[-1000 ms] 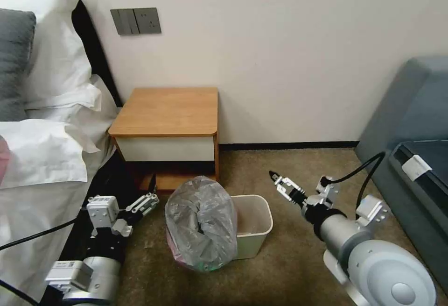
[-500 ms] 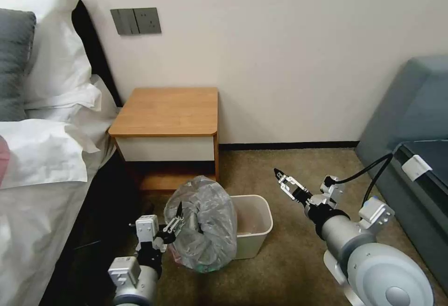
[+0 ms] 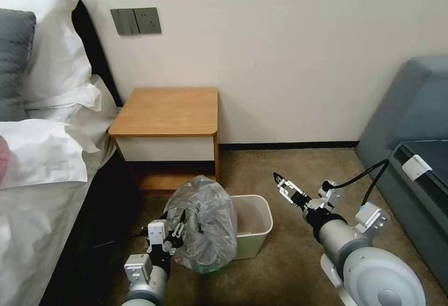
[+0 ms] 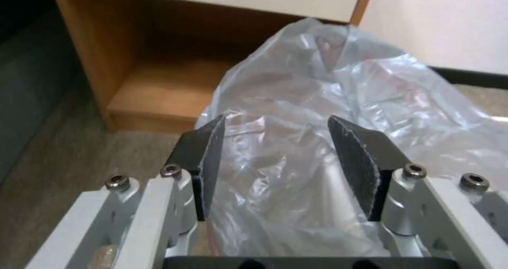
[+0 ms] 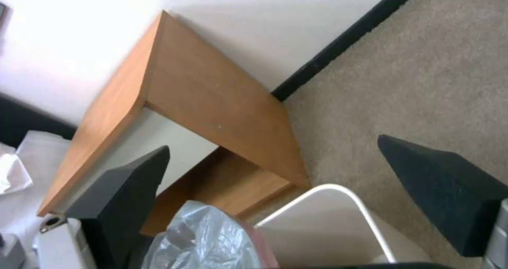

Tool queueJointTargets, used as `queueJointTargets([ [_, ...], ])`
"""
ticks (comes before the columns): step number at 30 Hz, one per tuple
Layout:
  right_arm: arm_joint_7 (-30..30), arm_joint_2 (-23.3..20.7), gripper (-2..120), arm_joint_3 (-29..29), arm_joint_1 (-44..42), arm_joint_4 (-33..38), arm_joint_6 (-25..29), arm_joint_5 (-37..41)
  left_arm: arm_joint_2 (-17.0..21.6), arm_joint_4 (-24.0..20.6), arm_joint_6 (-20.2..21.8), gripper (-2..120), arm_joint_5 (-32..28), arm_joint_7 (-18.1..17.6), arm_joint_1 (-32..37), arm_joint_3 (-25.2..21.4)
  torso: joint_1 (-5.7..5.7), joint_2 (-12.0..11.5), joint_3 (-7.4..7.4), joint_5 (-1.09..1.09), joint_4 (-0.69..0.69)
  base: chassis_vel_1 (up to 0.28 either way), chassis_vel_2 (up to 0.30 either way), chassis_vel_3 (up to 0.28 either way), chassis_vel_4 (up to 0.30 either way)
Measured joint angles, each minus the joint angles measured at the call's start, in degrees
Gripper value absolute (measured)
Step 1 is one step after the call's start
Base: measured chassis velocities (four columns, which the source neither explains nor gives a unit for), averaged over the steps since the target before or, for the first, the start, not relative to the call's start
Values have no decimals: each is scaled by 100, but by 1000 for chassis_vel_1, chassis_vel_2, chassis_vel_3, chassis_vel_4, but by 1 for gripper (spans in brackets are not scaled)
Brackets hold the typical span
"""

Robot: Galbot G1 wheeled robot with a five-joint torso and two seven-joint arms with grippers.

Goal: Pick up the garbage bag from the table and place it over the trash can.

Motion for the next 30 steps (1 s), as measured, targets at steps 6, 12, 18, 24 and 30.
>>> queueJointTargets([
  [6, -87, 70, 100, -11, -65, -30, 13, -174, 30, 168, 63, 52, -114, -9, -158, 31, 0, 0, 0, 0, 0, 0, 0, 0, 0],
  [12, -124, 123, 100, -18, -165, -36, 31, -285, -8, 414, 85, 51, -120, -9, -360, 214, 1, 0, 0, 0, 0, 0, 0, 0, 0],
  [18, -148, 143, 100, -13, -242, 0, 35, -366, -19, 504, 99, 50, -102, -9, -458, 312, 1, 0, 0, 0, 0, 0, 0, 0, 0],
  [24, -155, 168, 100, -2, -296, 3, 45, -413, -9, 581, 108, 50, -67, -8, -554, 410, 0, 0, 0, 0, 0, 0, 0, 0, 0],
  [30, -158, 186, 100, 2, -344, 4, 51, -446, -16, 661, 140, 50, 47, -5, -639, 615, 0, 0, 0, 0, 0, 0, 0, 0, 0],
])
